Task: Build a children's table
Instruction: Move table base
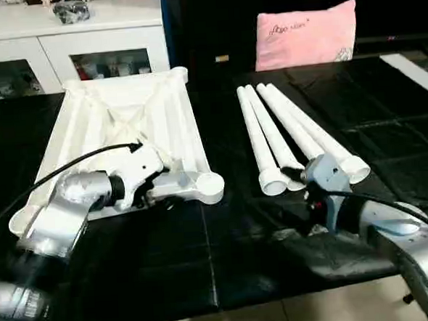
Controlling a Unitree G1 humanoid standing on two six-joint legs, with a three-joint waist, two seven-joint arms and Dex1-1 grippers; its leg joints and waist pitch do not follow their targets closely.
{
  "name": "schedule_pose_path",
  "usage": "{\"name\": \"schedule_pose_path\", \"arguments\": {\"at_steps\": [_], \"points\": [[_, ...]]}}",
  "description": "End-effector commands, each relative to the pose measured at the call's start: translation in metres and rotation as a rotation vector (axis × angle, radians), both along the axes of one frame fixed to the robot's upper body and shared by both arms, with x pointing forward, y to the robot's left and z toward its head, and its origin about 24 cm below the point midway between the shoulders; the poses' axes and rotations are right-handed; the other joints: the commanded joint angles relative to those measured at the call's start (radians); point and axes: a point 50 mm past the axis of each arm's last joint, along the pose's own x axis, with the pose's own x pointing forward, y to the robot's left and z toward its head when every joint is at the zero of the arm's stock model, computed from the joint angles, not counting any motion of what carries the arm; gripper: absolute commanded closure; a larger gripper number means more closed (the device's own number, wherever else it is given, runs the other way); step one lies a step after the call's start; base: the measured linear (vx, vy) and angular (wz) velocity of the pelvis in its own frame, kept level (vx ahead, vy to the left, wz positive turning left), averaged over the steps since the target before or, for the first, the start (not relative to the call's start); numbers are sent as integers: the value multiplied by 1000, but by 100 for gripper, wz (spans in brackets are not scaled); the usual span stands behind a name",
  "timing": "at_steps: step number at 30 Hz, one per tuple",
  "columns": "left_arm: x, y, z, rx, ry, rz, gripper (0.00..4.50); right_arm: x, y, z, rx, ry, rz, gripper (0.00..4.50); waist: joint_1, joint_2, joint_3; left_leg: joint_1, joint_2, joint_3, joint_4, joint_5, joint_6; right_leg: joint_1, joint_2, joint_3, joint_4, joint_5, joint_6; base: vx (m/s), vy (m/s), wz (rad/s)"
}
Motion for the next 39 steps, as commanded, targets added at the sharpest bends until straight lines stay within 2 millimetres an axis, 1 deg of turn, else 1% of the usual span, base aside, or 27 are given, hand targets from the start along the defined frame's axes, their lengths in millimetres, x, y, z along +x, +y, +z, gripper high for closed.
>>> {"name": "schedule_pose_path", "arguments": {"at_steps": [1, 2, 3, 4, 5, 6, 7, 10, 12, 14, 15, 16, 17, 18, 19, 20, 21, 22, 23, 26, 27, 28, 31, 34, 36, 38, 39], "points": [[1, 5, 1, 35, 39, -26, 101, -3, 2, 4, 6, 5, 30, 0, 4, 10, -56, -8, 14, 14, -87, -167, 4, 57, -28, 19, -56, -170, -238, 0, 0, 0], [1, 6, 0, 42, 51, -32, 101, -3, 2, 4, 6, 8, 33, 0, 5, 11, -57, -8, 15, 15, -87, -159, 6, 60, -29, 19, -54, -153, -248, 0, 0, 0], [4, 12, -2, 66, 78, -20, 120, -5, 1, 3, 2, 16, 38, 0, 5, 12, -56, -7, 14, 17, -87, -162, 9, 59, -29, 19, -57, -155, -252, 0, 0, 0], [5, 15, -4, 77, 83, -10, 120, -5, 1, 2, 1, 18, 40, 0, 5, 15, -55, -5, 14, 17, -86, -173, 9, 59, -28, 19, -58, -167, -251, 0, 0, 0], [6, 17, -5, 88, 88, 4, 120, -6, 0, 2, -1, 21, 42, 0, 5, 14, -55, -6, 14, 16, -87, -175, 8, 61, -30, 19, -57, -170, -253, 0, 0, 0], [8, 22, -9, 110, 100, 23, 142, -8, 1, 1, -2, 29, 49, 0, 7, 14, -53, -6, 13, 16, -88, -183, 8, 61, -29, 19, -61, -191, -248, 0, 0, 0], [7, 25, -12, 120, 123, 21, 152, -10, 1, 0, -1, 34, 53, 0, 7, 15, -52, -6, 14, 16, -89, -192, 6, 61, -31, 20, -62, -208, -244, 0, 0, 0], [2, 27, -16, 123, 167, -1, 166, -11, 1, 0, -1, 38, 56, 0, 6, 16, -52, -6, 19, 13, -92, -200, -2, 59, -34, 21, -61, -221, -245, 0, 0, 0], [0, 27, -17, 120, 186, -13, 186, -11, 1, -1, -1, 40, 57, 0, 7, 15, -50, -5, 20, 14, -94, -211, -4, 58, -35, 22, -62, -233, -247, 0, 0, 0], [-6, 26, -16, 95, 225, -58, 199, -12, 1, -1, -1, 43, 60, 0, 7, 11, -50, -6, 21, 14, -94, -210, -3, 58, -35, 22, -61, -227, -251, 0, 0, 0], [-8, 25, -16, 88, 236, -74, 204, -12, 1, -1, -2, 44, 62, 0, 6, 12, -50, -7, 21, 14, -95, -202, -2, 59, -36, 23, -59, -220, -252, 0, 0, 0], [-9, 25, -16, 83, 244, -85, 204, -12, 1, -2, -2, 45, 63, 0, 6, 6, -50, -7, 22, 15, -95, -200, 0, 59, -36, 23, -61, -221, -251, 0, 0, 0], [-15, 24, -16, 69, 284, -129, 221, -13, 1, -2, -4, 48, 69, 0, 7, 8, -50, -6, 21, 16, -94, -187, 4, 58, -36, 23, -60, -214, -254, 0, 0, 0], [-16, 24, -16, 69, 291, -138, 232, -13, 1, -2, -4, 48, 71, 0, 7, 7, -50, -7, 23, 16, -95, -179, 8, 59, -37, 23, -58, -207, -257, 0, 0, 0], [-18, 24, -16, 70, 306, -152, 241, -13, 1, -2, -4, 50, 76, 0, 7, 5, -50, -6, 23, 17, -94, -177, 10, 58, -37, 23, -60, -206, -258, 0, 0, 0], [-25, 23, -17, 73, 337, -182, 241, -13, 2, -2, -7, 50, 85, 0, 7, 6, -49, -7, 24, 17, -95, -178, 11, 59, -39, 24, -58, -210, -259, 0, 0, 0], [-25, 23, -17, 73, 337, -182, 250, -13, 2, -2, -7, 50, 85, 0, 7, 6, -48, -7, 24, 17, -96, -180, 13, 59, -39, 24, -58, -217, -258, 0, 0, 0], [-30, 23, -18, 73, 360, -202, 265, -13, 2, -2, -8, 49, 90, 0, 7, 6, -47, -6, 23, 18, -96, -185, 12, 57, -37, 23, -60, -228, -255, 0, 0, 0], [-33, 22, -18, 69, 371, -212, 275, -13, 2, -2, -8, 48, 92, 0, 6, 8, -47, -6, 25, 17, -98, -190, 10, 57, -39, 23, -60, -236, -253, 0, 0, 0], [-46, 18, -15, 42, 401, -240, 289, -13, 2, -1, -8, 43, 95, 0, 6, 7, -45, -4, 26, 18, -99, -210, 8, 54, -37, 23, -62, -268, -247, 0, 0, 0], [-48, 16, -15, 40, 398, -233, 308, -13, 2, -1, -8, 42, 95, 0, 5, 5, -43, -5, 26, 18, -100, -211, 8, 53, -37, 23, -62, -274, -246, 0, 0, 0], [-49, 15, -15, 41, 392, -218, 308, -13, 2, -1, -8, 42, 95, 0, 5, 6, -43, -5, 26, 18, -100, -214, 8, 52, -36, 23, -63, -280, -244, 0, 0, 0], [-46, 13, -18, 58, 355, -152, 332, -13, 2, -2, -11, 39, 94, 0, 6, 4, -43, -4, 24, 20, -97, -216, 11, 51, -34, 23, -65, -296, -236, 0, 0, 0], [-37, 12, -25, 52, 301, 42, 363, -12, 4, -3, -12, 33, 93, 0, 11, 5, -43, -4, 22, 19, -96, -212, 6, 51, -34, 22, -67, -315, -225, 0, 0, 0], [-38, 13, -27, 43, 303, 87, 373, -12, 5, -4, -11, 31, 94, 0, 11, 3, -42, -5, 20, 20, -96, -225, 6, 51, -33, 22, -71, -345, -215, 0, 0, 0], [-42, 12, -31, 31, 310, 142, 395, -13, 7, -4, -10, 30, 97, 0, 11, 5, -42, -6, 21, 19, -97, -232, 4, 50, -33, 22, -73, -366, -203, 0, 0, 0], [-42, 12, -31, 20, 295, 169, 403, -13, 7, -4, -8, 30, 99, 0, 9, 4, -41, -10, 20, 17, -99, -232, 5, 51, -32, 21, -73, -378, -195, 0, 0, 0]]}}
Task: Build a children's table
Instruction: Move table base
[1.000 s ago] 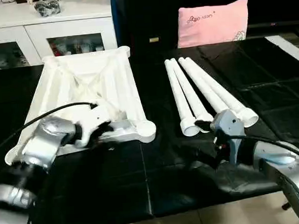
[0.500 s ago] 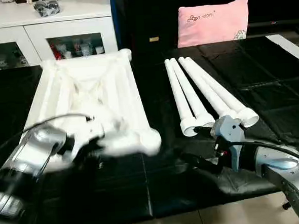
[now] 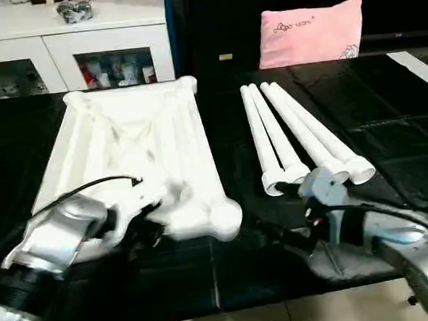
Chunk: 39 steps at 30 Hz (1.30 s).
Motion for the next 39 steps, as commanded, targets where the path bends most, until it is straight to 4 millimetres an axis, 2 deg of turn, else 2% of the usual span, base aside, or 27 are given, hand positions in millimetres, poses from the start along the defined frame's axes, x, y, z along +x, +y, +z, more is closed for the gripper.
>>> {"name": "schedule_pose_path", "arguments": {"at_steps": [1, 5, 6, 11, 13, 16, 17, 19, 21, 26, 27, 30, 32, 34, 35, 37, 39], "points": [[-1, 6, -5, 20, -14, 125, 407, 0, 1, 3, 3, -18, 8, 0, 0, -3, -44, -16, 19, 11, -92, -234, 6, 49, -32, 21, -74, -371, -191, 0, 0, 0], [-8, 3, -6, 2, -3, 171, 422, 0, 1, 3, 6, -18, 9, 0, -10, -1, -48, -22, 16, 10, -89, -200, 17, 54, -30, 19, -70, -311, -203, 0, 0, 0], [-9, 2, -7, 2, 1, 174, 427, 0, 1, 3, 6, -18, 9, 0, -14, -4, -49, -23, 16, 10, -87, -185, 23, 56, -31, 19, -69, -286, -212, 0, 0, 0], [-15, 3, -6, 12, -16, 216, 448, 0, 0, 3, 6, -21, 8, 0, -22, -7, -47, -22, 16, 13, -86, -183, 42, 54, -28, 17, -73, -301, -221, 0, 0, 0], [-14, 4, -6, 32, -45, 230, 448, 1, 1, 3, 6, -23, 9, 0, -23, -9, -44, -20, 15, 13, -87, -212, 43, 51, -27, 16, -77, -352, -207, 0, 0, 0], [-12, 4, -6, 34, -70, 236, 448, 1, 1, 3, 7, -24, 11, 0, -23, -8, -43, -19, 15, 12, -88, -234, 39, 47, -27, 16, -80, -395, -189, 0, 0, 0], [-11, 3, -6, 30, -95, 219, 448, 2, 2, 3, 8, -25, 11, 0, -24, -15, -43, -20, 15, 12, -89, -237, 38, 45, -26, 17, -81, -400, -184, 0, 0, 0], [-5, 0, -3, -16, -185, 156, 448, 3, 2, 4, 10, -26, 11, 0, -21, -17, -42, -22, 13, 11, -89, -237, 46, 45, -27, 17, -86, -415, -173, 0, 0, 0], [-2, 2, -4, -30, -218, 107, 448, 4, 2, 4, 13, -23, 10, 0, -21, -17, -43, -21, 13, 12, -90, -241, 48, 42, -27, 19, -87, -420, -163, 0, 0, 0], [0, 20, -11, 105, -251, 30, 448, 6, 3, 4, 13, -23, -5, 0, -12, -11, -43, -15, 16, 13, -92, -252, 34, 37, -29, 21, -86, -448, -142, 0, 0, 0], [0, 23, -9, 113, -252, 17, 448, 7, 3, 4, 17, -28, -10, 0, -9, -7, -43, -16, 18, 11, -94, -249, 26, 37, -30, 21, -84, -437, -144, 0, 0, 0], [3, 30, -2, 78, -257, 45, 448, 9, 3, 5, 33, -34, -32, 0, -8, -7, -46, -16, 20, 12, -95, -232, 13, 39, -29, 21, -75, -361, -168, 0, 0, 0], [4, 32, 1, 60, -263, 41, 405, 10, 3, 5, 50, -32, -49, 0, -7, -8, -48, -16, 18, 14, -94, -218, 14, 42, -28, 22, -71, -320, -184, 0, 0, 0], [3, 33, 3, 38, -254, 30, 393, 13, 4, 7, 74, -33, -65, 0, -7, -9, -50, -15, 18, 15, -92, -201, 19, 44, -29, 22, -68, -284, -198, 0, 0, 0], [2, 33, 6, 16, -249, 18, 371, 15, 4, 8, 101, -34, -79, 0, -5, -9, -52, -15, 17, 17, -90, -180, 22, 45, -30, 23, -67, -260, -205, 0, 0, 0], [-1, 34, 15, -42, -252, -3, 359, 20, 8, 13, 217, -15, -108, 0, -5, -8, -55, -15, 15, 18, -88, -148, 27, 46, -30, 23, -60, -218, -222, 0, 0, 0], [-2, 35, 22, -71, -263, 0, 351, 23, 11, 15, 250, -9, -114, 0, -3, -8, -54, -12, 20, 19, -88, -131, 28, 45, -28, 20, -54, -170, -245, 0, 0, 0]]}}
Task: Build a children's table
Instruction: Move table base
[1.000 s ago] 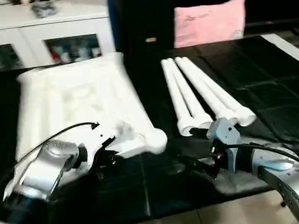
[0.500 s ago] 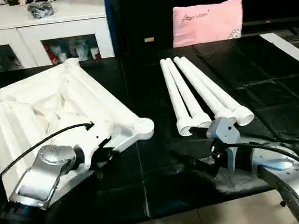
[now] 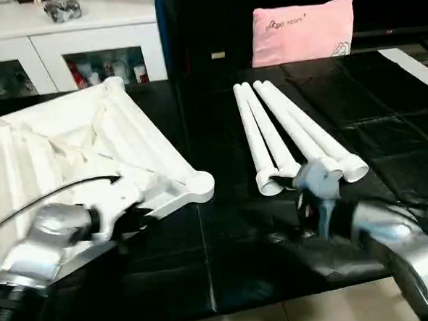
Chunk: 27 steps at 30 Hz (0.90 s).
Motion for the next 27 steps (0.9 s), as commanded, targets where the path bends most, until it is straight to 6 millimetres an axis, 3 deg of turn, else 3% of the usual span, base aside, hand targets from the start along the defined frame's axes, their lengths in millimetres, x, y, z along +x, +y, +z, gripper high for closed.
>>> {"name": "schedule_pose_path", "arguments": {"at_steps": [1, 5, 6, 11, 12, 18, 20, 22, 24, 27], "points": [[-1, 3, 12, -36, -28, -1, 342, 5, 0, 3, 36, 8, -25, 0, 4, -1, -53, -7, 18, 17, -82, -128, 30, 54, -29, 20, -53, -160, -249, 0, 0, 0], [-7, 9, 19, -66, -29, 11, 311, 24, 7, 9, 43, -51, -115, 0, 1, -6, -52, -8, 15, 19, -84, -145, 17, 52, -31, 20, -52, -201, -247, 0, 0, 0], [-9, 12, 21, -51, -33, 21, 291, 36, 9, 8, 25, -56, -181, 0, 0, -4, -48, -4, 16, 20, -87, -168, 1, 47, -29, 21, -56, -249, -229, 0, 0, 0], [-7, 18, 23, -10, -83, 66, 262, 61, 12, 7, 3, -85, -283, 0, -1, -4, -50, -2, 13, 22, -85, -186, -18, 45, -28, 22, -57, -259, -217, 0, 0, 0], [-3, 12, 30, -55, -135, 91, 251, 75, 18, 9, -31, -149, -290, 0, -2, -4, -53, -1, 15, 24, -82, -167, -20, 45, -29, 21, -49, -213, -230, 0, 0, 0], [3, -12, 51, -204, -246, 128, 196, 104, 35, 19, 2, -200, -375, 0, 4, -14, -57, -6, 14, 35, -74, -82, -7, 57, -27, 20, -36, -97, -275, 0, 0, 0], [3, -22, 55, -255, -269, 127, 187, 113, 38, 19, 25, -168, -420, 0, 4, -24, -58, -7, 16, 37, -73, -76, 0, 58, -27, 21, -35, -87, -277, 0, 0, 0], [-2, -33, 58, -294, -273, 113, 166, 122, 44, 20, 25, -155, -443, 0, 6, -25, -58, -7, 16, 36, -72, -74, 0, 57, -29, 21, -32, -95, -279, 0, 0, 0], [-8, -38, 56, -295, -257, 98, 147, 132, 50, 22, 30, -145, -469, 0, 5, -33, -56, -9, 15, 37, -71, -77, 5, 56, -25, 21, -31, -101, -269, 0, 0, 0], [-11, -38, 56, -287, -254, 102, 131, 137, 52, 23, 55, -136, -484, 0, 5, -31, -55, -8, 16, 38, -71, -83, 5, 54, -21, 20, -32, -95, -260, 0, 0, 0]]}}
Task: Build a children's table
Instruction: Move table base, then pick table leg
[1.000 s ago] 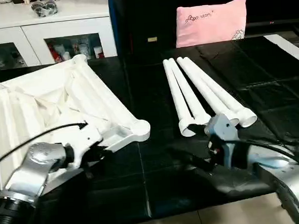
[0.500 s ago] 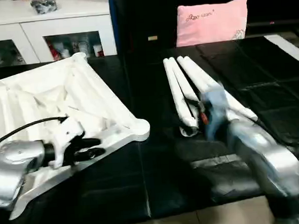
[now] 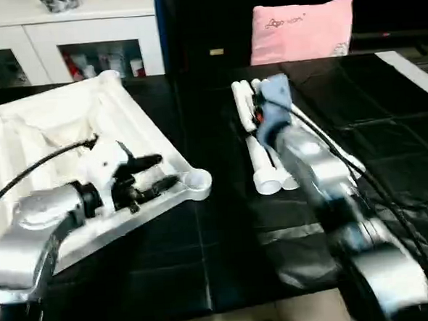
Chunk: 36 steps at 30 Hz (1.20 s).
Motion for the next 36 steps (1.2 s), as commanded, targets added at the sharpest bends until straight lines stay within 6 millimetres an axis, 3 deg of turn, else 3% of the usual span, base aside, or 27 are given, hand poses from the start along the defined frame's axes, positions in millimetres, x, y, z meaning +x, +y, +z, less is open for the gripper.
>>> {"name": "schedule_pose_path", "arguments": {"at_steps": [1, 2, 3, 5, 7, 8, 10, 11, 17, 23, 24, 27, 36], "points": [[-4, 0, 3, 23, -4, 15, 123, 9, -2, 2, 17, 3, -67, 0, 2, -6, -66, -9, 5, 27, -68, -90, 22, 64, -31, 21, -44, -91, -251, 0, 0, 0], [-5, 1, 3, 28, -2, 25, 116, 11, -3, 1, 3, 10, -78, 0, 5, 3, -68, -9, 5, 24, -69, -78, 17, 64, -31, 21, -39, -87, -254, 0, 0, 0], [-8, 3, 4, 38, 1, 44, 109, 14, -5, -1, -16, 33, -103, 0, 5, -2, -69, -8, 5, 26, -67, -73, 17, 62, -31, 20, -39, -80, -255, 0, 0, 0], [-10, 6, 5, 54, 1, 69, 93, 17, -7, -6, 10, 123, -135, 0, 6, 1, -68, -12, 5, 26, -66, -59, 17, 61, -29, 20, -33, -52, -256, 0, 0, 0], [-12, 9, 6, 63, 12, 88, 82, 19, -7, -8, 43, 174, -140, 0, 8, -2, -65, -9, 7, 28, -67, -82, 8, 57, -24, 19, -35, -54, -248, 0, 0, 0], [-14, 11, 6, 67, 17, 97, 75, 19, -5, -8, 39, 184, -125, 0, 8, -10, -62, -10, 8, 30, -67, -92, 5, 57, -22, 19, -36, -58, -246, 0, 0, 0], [-18, 14, 5, 81, 28, 108, 75, 19, -5, -12, 6, 210, -114, 0, 11, -14, -63, -11, 9, 30, -67, -91, 2, 59, -24, 19, -35, -64, -242, 0, 0, 0], [-19, 16, 4, 89, 34, 114, 75, 19, -6, -14, -12, 225, -116, 0, 13, -12, -63, -10, 9, 29, -66, -89, 1, 58, -24, 19, -34, -69, -242, 0, 0, 0], [-34, 22, 0, 125, 77, 135, 75, 14, -8, -33, -47, 351, -130, 0, 15, -20, -61, -10, 11, 30, -66, -120, -9, 53, -25, 20, -33, -109, -239, 0, 0, 0], [-42, 19, -1, 144, 101, 134, 75, 5, -3, -52, -57, 480, -114, 0, 23, -30, -56, -8, 12, 29, -69, -168, -19, 45, -25, 20, -40, -193, -213, 0, 0, 0], [-43, 19, -1, 144, 101, 135, 75, 5, -2, -52, -52, 485, -111, 0, 25, -28, -55, -8, 12, 28, -69, -171, -22, 43, -25, 20, -40, -198, -210, 0, 0, 0], [-44, 20, 0, 143, 106, 139, 75, 4, 0, -53, -48, 498, -96, 0, 24, -27, -56, -6, 12, 28, -69, -174, -25, 42, -24, 19, -39, -192, -206, 0, 0, 0], [-47, 20, 0, 160, 117, 145, 75, 3, -4, -56, -47, 562, -152, 0, 26, -40, -58, -7, 11, 27, -69, -147, -27, 43, -23, 17, -33, -148, -209, 0, 0, 0]]}}
